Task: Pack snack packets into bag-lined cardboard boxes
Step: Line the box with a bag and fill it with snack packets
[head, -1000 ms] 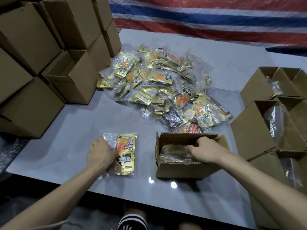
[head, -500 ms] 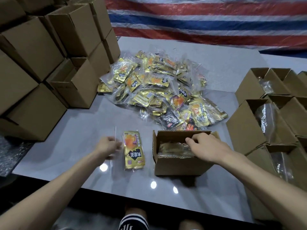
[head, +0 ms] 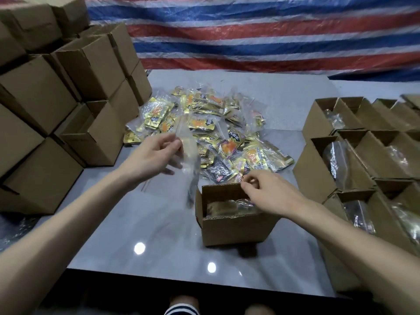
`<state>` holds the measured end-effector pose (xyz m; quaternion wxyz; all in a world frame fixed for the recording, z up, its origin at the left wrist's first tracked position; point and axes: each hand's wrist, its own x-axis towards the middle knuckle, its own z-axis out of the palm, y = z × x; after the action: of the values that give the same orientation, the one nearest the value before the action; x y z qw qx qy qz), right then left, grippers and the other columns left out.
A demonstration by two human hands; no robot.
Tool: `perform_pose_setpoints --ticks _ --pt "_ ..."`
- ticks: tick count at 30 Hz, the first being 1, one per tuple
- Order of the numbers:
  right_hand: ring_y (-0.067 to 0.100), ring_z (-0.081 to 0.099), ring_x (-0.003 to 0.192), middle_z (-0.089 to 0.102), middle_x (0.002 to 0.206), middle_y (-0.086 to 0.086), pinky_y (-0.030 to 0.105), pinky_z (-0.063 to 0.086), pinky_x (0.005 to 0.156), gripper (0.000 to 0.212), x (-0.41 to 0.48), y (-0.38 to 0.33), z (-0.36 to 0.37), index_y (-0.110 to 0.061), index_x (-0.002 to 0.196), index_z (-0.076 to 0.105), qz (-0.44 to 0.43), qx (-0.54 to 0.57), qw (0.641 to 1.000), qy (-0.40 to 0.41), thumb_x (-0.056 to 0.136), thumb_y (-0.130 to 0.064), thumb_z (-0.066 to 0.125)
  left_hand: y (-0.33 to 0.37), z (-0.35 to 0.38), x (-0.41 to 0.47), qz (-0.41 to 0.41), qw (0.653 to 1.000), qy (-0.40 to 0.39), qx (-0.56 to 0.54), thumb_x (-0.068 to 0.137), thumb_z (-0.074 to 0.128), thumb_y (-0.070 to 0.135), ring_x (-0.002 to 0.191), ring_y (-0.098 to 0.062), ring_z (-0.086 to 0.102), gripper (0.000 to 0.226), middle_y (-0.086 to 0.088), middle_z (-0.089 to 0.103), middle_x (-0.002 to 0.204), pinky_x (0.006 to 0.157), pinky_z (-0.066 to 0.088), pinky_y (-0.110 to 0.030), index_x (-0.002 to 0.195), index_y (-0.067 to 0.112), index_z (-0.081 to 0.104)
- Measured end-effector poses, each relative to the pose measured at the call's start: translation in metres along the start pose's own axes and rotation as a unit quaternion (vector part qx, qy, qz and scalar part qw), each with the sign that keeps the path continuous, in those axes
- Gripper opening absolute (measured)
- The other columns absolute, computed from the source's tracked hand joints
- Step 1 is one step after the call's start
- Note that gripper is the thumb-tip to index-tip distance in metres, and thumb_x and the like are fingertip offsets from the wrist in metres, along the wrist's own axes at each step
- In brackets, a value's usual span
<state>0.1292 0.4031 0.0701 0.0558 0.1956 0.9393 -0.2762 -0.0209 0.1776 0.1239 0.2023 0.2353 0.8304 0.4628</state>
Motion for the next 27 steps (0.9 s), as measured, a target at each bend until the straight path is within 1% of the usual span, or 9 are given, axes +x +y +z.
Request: perform_pose_setpoints --ticks 2,7,11,13,16,19,22,24,27 --pt "0.01 0.063 0.081 0.064 0.077 -0.014 0.043 0.054 0.079 0.015 -0.002 -0.003 -0.008 -0.035 0.103 0.055 -0.011 0.026 0.999 0.023 0.094 -0.044 0.048 0.018 -0.002 -0.001 0.04 0.999 0.015 0.012 0.107 0.043 0.024 0.08 -0.022 0.072 0.025 -0.011 0.071 0.101 0.07 0.061 -0.037 0.095 0.008 0.058" --pt "0.007 0.063 0.091 0.059 0.102 -0.021 0.043 0.054 0.087 0.036 -0.008 -0.019 -0.035 -0.036 0.127 0.051 -0.063 0.103 0.989 0.081 0.093 -0.042 0.06 0.058 -0.005 0.002 0.185 0.976 0.082 0.082 0.107 0.045 0.022 0.072 -0.019 0.07 0.016 -0.007 0.071 0.096 0.061 0.055 -0.027 0.098 0.012 0.053" --pt "0.009 0.057 0.112 0.056 0.124 -0.014 0.034 0.048 0.095 0.055 -0.012 -0.031 -0.057 -0.032 0.139 0.043 -0.127 0.148 0.97 0.148 0.091 -0.038 0.068 0.088 -0.011 0.003 0.259 0.949 0.082 0.158 0.105 0.047 0.025 0.079 -0.019 0.07 0.011 0.009 0.072 0.092 0.078 0.057 -0.046 0.099 0.032 0.053" --pt "0.007 0.051 0.119 0.051 0.134 -0.013 0.027 0.042 0.096 0.062 -0.013 -0.038 -0.068 -0.031 0.144 0.04 -0.158 0.159 0.958 0.179 0.09 -0.037 0.071 0.103 -0.012 0.0 0.293 0.928 0.089 0.214 0.104 0.047 0.023 0.083 -0.008 0.068 0.015 0.019 0.07 0.091 0.08 0.057 -0.05 0.102 0.035 0.055" --pt "0.005 0.052 0.121 0.05 0.142 -0.01 0.022 0.043 0.097 0.07 -0.015 -0.048 -0.084 -0.027 0.147 0.038 -0.2 0.175 0.939 0.219 0.089 -0.038 0.074 0.122 -0.01 -0.004 0.328 0.905 0.086 0.255 0.104 0.051 0.018 0.077 0.013 0.062 0.018 0.021 0.069 0.09 0.075 0.057 -0.04 0.104 0.034 0.06" --pt "0.004 0.064 0.111 0.064 0.127 -0.006 0.029 0.055 0.093 0.057 -0.02 -0.058 -0.097 -0.027 0.14 0.046 -0.252 0.236 0.909 0.233 0.091 -0.035 0.073 0.131 -0.002 -0.005 0.337 0.897 0.065 0.279 0.103 0.052 0.021 0.075 0.013 0.06 0.016 0.016 0.069 0.092 0.069 0.051 -0.025 0.109 0.028 0.065" --pt "0.009 0.072 0.086 0.074 0.097 -0.003 0.03 0.06 0.075 0.031 -0.022 -0.062 -0.103 -0.021 0.124 0.058 -0.305 0.26 0.884 0.241 0.095 -0.026 0.069 0.137 0.008 -0.007 0.343 0.895 0.027 0.284 0.104 0.049 0.024 0.076 0.013 0.06 0.017 0.013 0.068 0.091 0.065 0.047 -0.01 0.105 0.023 0.065" --pt "0.012 0.071 0.074 0.074 0.087 0.0 0.028 0.057 0.064 0.018 -0.023 -0.062 -0.104 -0.015 0.114 0.065 -0.318 0.277 0.871 0.251 0.096 -0.02 0.066 0.139 0.013 -0.007 0.341 0.898 0.009 0.277 0.105 0.048 0.025 0.077 0.011 0.062 0.021 0.013 0.07 0.088 0.069 0.05 -0.013 0.099 0.019 0.066" --pt "0.005 0.068 0.07 0.07 0.086 -0.008 0.015 0.05 0.06 0.011 -0.024 -0.059 -0.102 -0.018 0.106 0.069 -0.322 0.285 0.861 0.272 0.098 -0.013 0.063 0.139 0.019 -0.007 0.323 0.914 -0.002 0.244 0.103 0.051 0.03 0.071 0.001 0.066 0.025 0.013 0.071 0.081 0.071 0.056 -0.029 0.098 0.015 0.071"
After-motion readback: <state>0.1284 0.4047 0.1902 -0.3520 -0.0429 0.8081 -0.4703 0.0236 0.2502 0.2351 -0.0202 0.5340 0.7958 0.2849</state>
